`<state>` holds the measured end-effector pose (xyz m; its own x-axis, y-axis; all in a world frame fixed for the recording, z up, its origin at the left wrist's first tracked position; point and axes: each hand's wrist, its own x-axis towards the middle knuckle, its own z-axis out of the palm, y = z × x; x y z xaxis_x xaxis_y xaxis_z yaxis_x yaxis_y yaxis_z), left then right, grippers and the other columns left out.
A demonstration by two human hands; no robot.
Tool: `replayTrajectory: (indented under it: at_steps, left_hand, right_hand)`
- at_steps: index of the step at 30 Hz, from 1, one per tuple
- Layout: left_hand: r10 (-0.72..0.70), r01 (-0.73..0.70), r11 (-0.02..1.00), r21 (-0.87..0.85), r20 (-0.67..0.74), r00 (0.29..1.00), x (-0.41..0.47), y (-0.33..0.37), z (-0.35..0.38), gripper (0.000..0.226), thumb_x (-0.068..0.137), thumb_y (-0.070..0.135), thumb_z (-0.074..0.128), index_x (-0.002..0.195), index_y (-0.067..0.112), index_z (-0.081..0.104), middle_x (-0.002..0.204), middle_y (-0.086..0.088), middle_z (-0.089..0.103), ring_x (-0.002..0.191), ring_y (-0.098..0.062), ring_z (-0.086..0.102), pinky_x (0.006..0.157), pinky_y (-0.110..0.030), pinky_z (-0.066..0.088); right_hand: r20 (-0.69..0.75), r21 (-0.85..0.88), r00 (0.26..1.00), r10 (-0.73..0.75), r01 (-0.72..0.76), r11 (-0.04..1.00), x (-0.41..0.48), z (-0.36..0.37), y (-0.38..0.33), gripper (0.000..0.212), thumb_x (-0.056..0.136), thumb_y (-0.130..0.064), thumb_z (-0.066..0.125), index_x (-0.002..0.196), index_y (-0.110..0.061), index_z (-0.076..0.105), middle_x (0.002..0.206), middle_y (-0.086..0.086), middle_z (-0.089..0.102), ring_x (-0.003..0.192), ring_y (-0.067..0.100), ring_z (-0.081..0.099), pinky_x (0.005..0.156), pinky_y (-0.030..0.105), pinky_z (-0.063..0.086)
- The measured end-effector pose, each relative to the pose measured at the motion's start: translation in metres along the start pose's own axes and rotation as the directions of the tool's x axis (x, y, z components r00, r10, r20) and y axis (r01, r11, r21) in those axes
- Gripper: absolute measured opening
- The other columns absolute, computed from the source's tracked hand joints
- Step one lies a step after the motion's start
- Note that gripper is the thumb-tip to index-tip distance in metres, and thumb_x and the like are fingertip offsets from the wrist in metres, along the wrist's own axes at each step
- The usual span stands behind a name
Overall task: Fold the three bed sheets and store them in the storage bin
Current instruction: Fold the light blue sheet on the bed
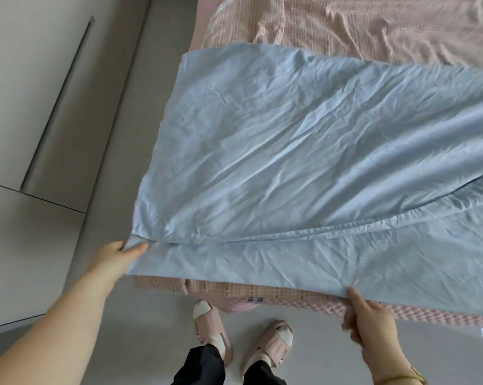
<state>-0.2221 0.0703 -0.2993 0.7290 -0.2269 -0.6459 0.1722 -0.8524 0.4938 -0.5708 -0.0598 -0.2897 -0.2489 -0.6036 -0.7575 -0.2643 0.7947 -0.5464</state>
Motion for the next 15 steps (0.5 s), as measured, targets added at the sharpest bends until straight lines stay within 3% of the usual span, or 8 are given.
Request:
replayTrajectory:
  at_steps: [2,3,6,8,10,12,13,15]
  left_hand:
    - [0.041,-0.036,0.997,0.065,-0.074,0.996,0.001,-0.001,0.007,0.044,0.082,0.012,0.066,0.121,-0.005,0.054,0.123,-0.024,0.056,0.109,-0.03,0.053,0.089,-0.033,0.038]
    - [0.054,-0.048,0.997,0.052,-0.112,0.992,0.002,0.0,0.01,0.046,0.084,0.014,0.065,0.125,-0.003,0.051,0.13,-0.022,0.052,0.117,-0.032,0.05,0.094,-0.035,0.037]
    - [-0.063,0.05,0.976,-0.211,-0.054,0.997,0.013,0.009,0.019,0.039,0.09,0.025,0.056,0.122,0.002,0.053,0.118,-0.016,0.058,0.1,-0.029,0.058,0.085,-0.032,0.046]
    - [-0.229,0.277,0.866,-0.416,0.162,0.96,0.011,0.021,0.028,0.026,0.091,0.031,0.053,0.1,0.007,0.057,0.088,-0.011,0.059,0.071,-0.02,0.055,0.06,-0.027,0.049]
    - [-0.277,0.358,0.807,-0.47,0.235,0.932,0.016,0.025,0.037,0.023,0.09,0.029,0.055,0.077,0.01,0.053,0.075,-0.006,0.054,0.064,-0.016,0.05,0.056,-0.026,0.043]
    - [-0.259,0.32,0.799,-0.509,0.19,0.947,0.023,0.028,0.042,0.018,0.09,0.022,0.056,0.078,0.008,0.055,0.081,-0.009,0.057,0.069,-0.02,0.054,0.062,-0.027,0.044]
    - [-0.238,0.283,0.791,-0.542,0.155,0.959,0.027,0.031,0.041,0.013,0.089,0.017,0.056,0.089,0.004,0.06,0.093,-0.012,0.061,0.078,-0.026,0.057,0.07,-0.029,0.047]
    - [-0.204,0.219,0.772,-0.597,0.094,0.975,0.036,0.032,0.036,0.03,0.088,0.008,0.056,0.117,0.001,0.057,0.119,-0.017,0.059,0.096,-0.028,0.057,0.085,-0.033,0.045]
  right_hand:
    - [0.108,-0.301,0.993,0.038,-0.003,0.954,-0.006,0.0,0.009,0.04,0.091,-0.022,0.055,0.057,0.0,0.054,0.032,0.004,0.047,0.024,0.013,0.042,0.03,0.014,0.024]
    - [0.153,-0.333,0.988,0.018,0.035,0.942,-0.008,0.004,0.01,0.04,0.091,-0.021,0.055,0.057,0.0,0.055,0.033,0.005,0.048,0.025,0.014,0.043,0.03,0.014,0.025]
    - [0.104,-0.074,0.989,-0.106,0.114,0.991,-0.01,0.027,-0.01,0.028,0.092,-0.019,0.052,0.071,-0.001,0.056,0.051,0.008,0.058,0.041,0.015,0.054,0.031,0.017,0.038]
    - [0.066,0.16,0.995,-0.072,0.061,0.985,0.0,0.046,-0.034,0.023,0.093,-0.025,0.05,0.081,-0.005,0.052,0.07,0.01,0.056,0.055,0.02,0.054,0.037,0.019,0.047]
    - [0.039,0.23,0.999,-0.012,0.003,0.973,0.018,0.063,-0.055,0.031,0.089,-0.036,0.055,0.092,-0.006,0.052,0.076,0.01,0.053,0.058,0.021,0.052,0.046,0.026,0.049]
    - [-0.019,0.186,1.0,0.014,-0.01,0.983,0.031,0.077,-0.071,0.05,0.083,-0.037,0.062,0.115,-0.001,0.05,0.084,0.01,0.054,0.06,0.021,0.053,0.051,0.03,0.049]
    - [-0.036,0.193,0.999,0.001,0.006,0.981,0.034,0.081,-0.077,0.046,0.083,-0.03,0.061,0.117,-0.001,0.049,0.084,0.01,0.054,0.061,0.021,0.053,0.047,0.028,0.05]
    - [-0.04,0.257,0.999,-0.006,0.016,0.966,0.037,0.086,-0.083,0.021,0.087,-0.012,0.054,0.105,-0.002,0.052,0.077,0.007,0.052,0.063,0.019,0.052,0.037,0.022,0.049]
